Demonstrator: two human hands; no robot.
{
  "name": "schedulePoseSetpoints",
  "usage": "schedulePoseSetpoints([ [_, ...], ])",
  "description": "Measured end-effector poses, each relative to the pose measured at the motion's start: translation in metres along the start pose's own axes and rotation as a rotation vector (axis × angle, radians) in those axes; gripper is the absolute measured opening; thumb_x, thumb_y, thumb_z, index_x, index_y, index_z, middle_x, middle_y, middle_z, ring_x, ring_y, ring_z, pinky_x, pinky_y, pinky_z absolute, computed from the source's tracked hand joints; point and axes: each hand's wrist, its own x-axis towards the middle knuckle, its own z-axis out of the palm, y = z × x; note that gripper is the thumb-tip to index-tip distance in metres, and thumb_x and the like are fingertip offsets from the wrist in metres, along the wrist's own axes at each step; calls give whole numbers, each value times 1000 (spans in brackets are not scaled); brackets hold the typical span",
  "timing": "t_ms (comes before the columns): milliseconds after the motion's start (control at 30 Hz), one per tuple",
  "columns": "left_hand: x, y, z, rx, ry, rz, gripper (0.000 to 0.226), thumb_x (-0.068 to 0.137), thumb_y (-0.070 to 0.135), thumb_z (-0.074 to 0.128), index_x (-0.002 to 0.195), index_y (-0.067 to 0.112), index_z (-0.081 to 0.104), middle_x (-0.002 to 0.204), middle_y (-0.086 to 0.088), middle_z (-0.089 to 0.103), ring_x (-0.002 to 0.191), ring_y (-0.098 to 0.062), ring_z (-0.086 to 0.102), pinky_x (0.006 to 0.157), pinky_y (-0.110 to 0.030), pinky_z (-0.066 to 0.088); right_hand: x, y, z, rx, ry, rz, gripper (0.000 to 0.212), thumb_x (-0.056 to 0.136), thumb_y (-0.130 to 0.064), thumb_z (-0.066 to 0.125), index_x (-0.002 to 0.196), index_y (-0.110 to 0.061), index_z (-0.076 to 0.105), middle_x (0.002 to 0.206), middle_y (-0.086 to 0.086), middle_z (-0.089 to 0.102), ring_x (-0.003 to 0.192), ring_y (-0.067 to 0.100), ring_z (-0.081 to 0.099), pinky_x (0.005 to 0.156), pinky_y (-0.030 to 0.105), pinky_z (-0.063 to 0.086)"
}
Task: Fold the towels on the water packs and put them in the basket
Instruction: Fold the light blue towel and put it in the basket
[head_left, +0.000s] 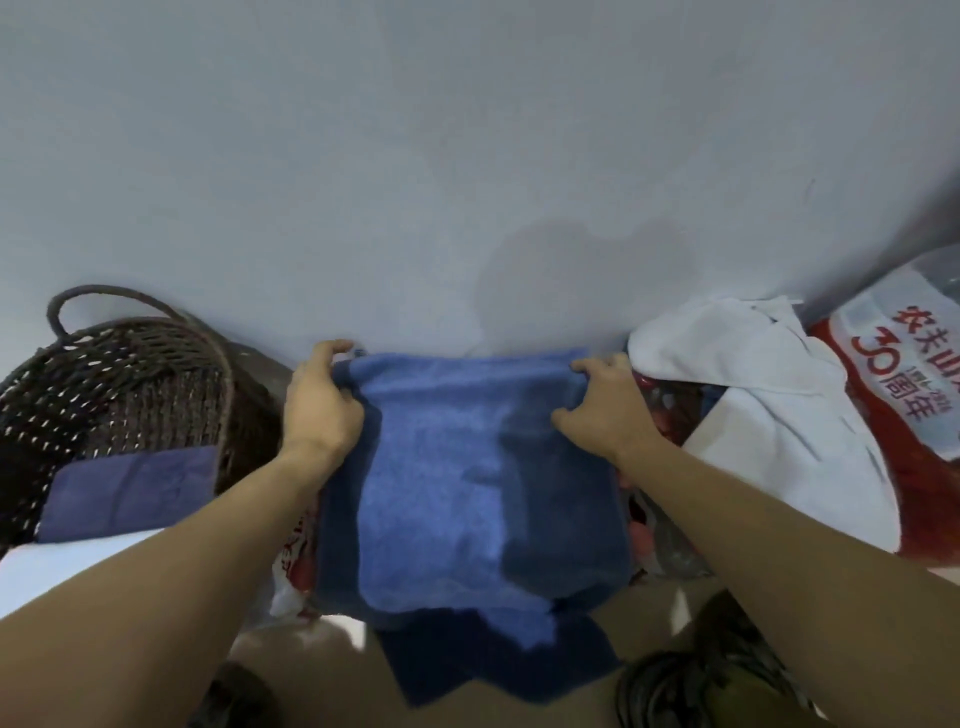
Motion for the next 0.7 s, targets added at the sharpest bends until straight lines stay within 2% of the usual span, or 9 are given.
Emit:
schedulePoseSetpoints([
  [133,-21,7,10,142,178,58,49,87,7,55,134,19,48,126,-18,44,116,-38,43,102,-47,33,-7,-7,4,-11,18,187,65,79,-20,69,138,-14,44,137,14,26,121,33,41,94,33,45],
  [233,-50,9,13,125,209,138,46,82,5,61,126,14,54,123,-17,47,119,-36,41,102,-46,30,-27,-17,10,-98,198,145,63,82,-27,67,137,-12,42,135,15,31,120,35,39,99,41,43],
  [367,-105,-8,12,20,300,176,29,84,6,63,111,12,57,111,-11,50,111,-30,45,98,-46,35,-65,-17,15,68,392,62,46,82,-17,66,125,-9,51,125,13,42,113,29,45,98,38,41],
  [467,-153,-35,12,-86,300,115,20,86,8,63,100,16,53,100,2,45,100,-24,49,92,-46,44,-105,-7,21,184,452,-20,27,86,-11,65,111,-12,53,114,0,41,99,21,50,87,35,49],
  [533,-180,-52,12,-149,259,14,20,86,9,63,95,21,49,96,2,48,93,-26,53,87,-47,48,-134,1,23,245,483,-40,22,88,-10,63,101,-20,49,107,-5,41,87,13,51,77,31,52],
  [633,-211,-74,9,-183,186,-141,24,86,12,61,87,30,46,88,-4,57,81,-30,57,77,-45,49,-174,19,25,156,530,11,25,85,-16,64,89,-29,43,91,-7,47,73,-3,47,62,6,41],
  [700,-222,-87,8,-125,185,-198,19,86,15,61,81,28,47,80,-1,59,73,-26,57,70,-40,46,-194,36,28,130,498,76,26,83,-14,65,82,-26,42,83,-6,48,66,-2,43,56,6,32],
])
